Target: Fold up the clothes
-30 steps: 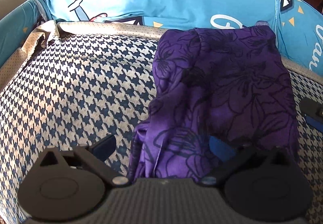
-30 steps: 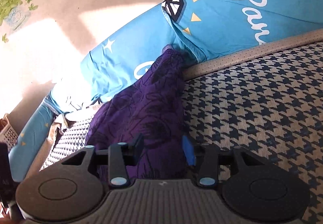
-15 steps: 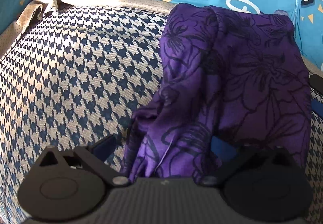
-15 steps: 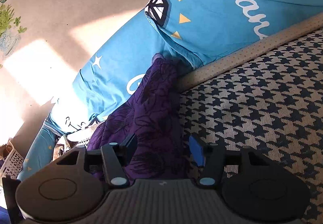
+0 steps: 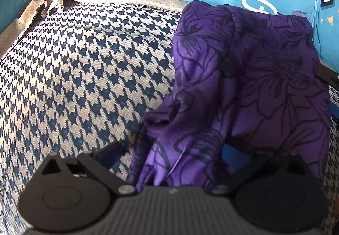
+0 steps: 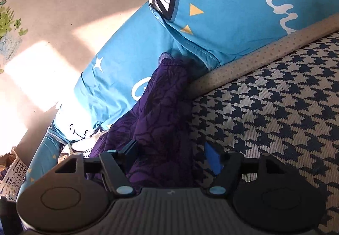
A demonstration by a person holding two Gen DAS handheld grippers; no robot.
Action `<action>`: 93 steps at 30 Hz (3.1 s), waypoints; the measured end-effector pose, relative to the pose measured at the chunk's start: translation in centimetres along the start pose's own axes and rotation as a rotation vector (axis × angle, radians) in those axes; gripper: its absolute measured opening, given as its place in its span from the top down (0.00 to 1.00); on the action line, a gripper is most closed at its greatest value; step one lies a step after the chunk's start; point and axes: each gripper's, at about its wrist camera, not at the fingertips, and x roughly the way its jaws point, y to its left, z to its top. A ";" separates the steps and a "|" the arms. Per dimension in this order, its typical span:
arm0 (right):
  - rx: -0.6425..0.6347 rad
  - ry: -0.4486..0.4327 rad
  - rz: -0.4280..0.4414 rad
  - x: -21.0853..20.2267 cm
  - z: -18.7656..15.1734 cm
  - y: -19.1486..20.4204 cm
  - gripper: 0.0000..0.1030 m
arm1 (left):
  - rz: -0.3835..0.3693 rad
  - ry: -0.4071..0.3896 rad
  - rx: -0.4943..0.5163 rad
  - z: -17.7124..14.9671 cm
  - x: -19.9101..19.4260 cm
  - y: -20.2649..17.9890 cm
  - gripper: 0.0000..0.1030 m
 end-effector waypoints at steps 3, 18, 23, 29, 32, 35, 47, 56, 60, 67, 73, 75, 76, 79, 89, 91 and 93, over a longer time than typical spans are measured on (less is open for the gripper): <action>0.002 0.011 0.011 0.5 0.0 -0.2 0.33 | -0.001 -0.002 0.003 -0.1 0.0 0.0 0.00; 0.035 0.069 0.076 3.3 -0.5 -0.3 0.60 | -0.009 -0.001 0.012 -0.1 0.1 0.1 0.00; -0.005 0.035 0.042 3.0 -0.9 0.5 0.75 | -0.005 0.002 0.012 -0.2 0.0 0.0 0.00; -0.078 -0.031 -0.008 1.9 -1.3 2.3 0.78 | -0.012 0.004 0.021 -0.1 -0.1 -0.4 0.00; -0.089 -0.057 -0.025 1.1 -1.4 2.6 0.79 | -0.024 0.003 0.031 -0.1 -0.2 -0.7 0.00; -0.083 -0.082 -0.043 0.3 -1.5 3.0 0.79 | -0.047 -0.001 0.049 -0.2 -0.5 -1.1 0.00; 0.017 -0.200 -0.165 -5.2 -0.8 1.2 0.79 | -0.191 -0.035 0.181 -1.6 -2.2 -4.4 0.00; 0.037 -0.260 -0.245 -9.7 -0.5 -0.3 0.79 | -0.254 -0.046 0.265 -2.7 -2.9 -6.7 0.00; 0.051 -0.268 -0.296 -11.7 -0.5 -1.3 0.79 | -0.258 -0.047 0.295 -3.2 -3.0 -7.4 0.00; 0.099 -0.313 -0.413 -16.1 -1.1 -3.5 0.79 | -0.273 -0.031 0.311 -3.9 -3.1 -7.6 0.00; 0.161 -0.355 -0.513 -19.9 -1.4 -5.8 0.79 | -0.288 -0.010 0.326 -4.4 -2.9 -7.8 0.00; 0.181 -0.353 -0.558 -20.8 -1.8 -6.4 0.79 | -0.288 -0.009 0.335 -4.7 -3.1 -7.8 0.00; 0.190 -0.354 -0.578 -21.2 -2.0 -6.7 0.79 | -0.291 -0.008 0.337 -4.8 -3.2 -7.8 0.00; 0.164 -0.351 -0.640 -21.9 -2.3 -7.3 0.79 | -0.301 -0.008 0.345 -5.3 -3.6 -7.6 0.00; 0.215 -0.327 -0.650 -23.6 -3.2 -8.3 0.65 | -0.290 -0.037 0.358 -7.0 -5.2 -6.3 0.00; 0.203 -0.332 -0.641 -24.4 -3.7 -7.6 0.65 | -0.298 -0.037 0.344 -7.3 -5.5 -5.8 0.00; 0.197 -0.330 -0.626 -25.2 -4.2 -7.0 0.65 | -0.304 -0.038 0.332 -7.6 -5.8 -5.4 0.00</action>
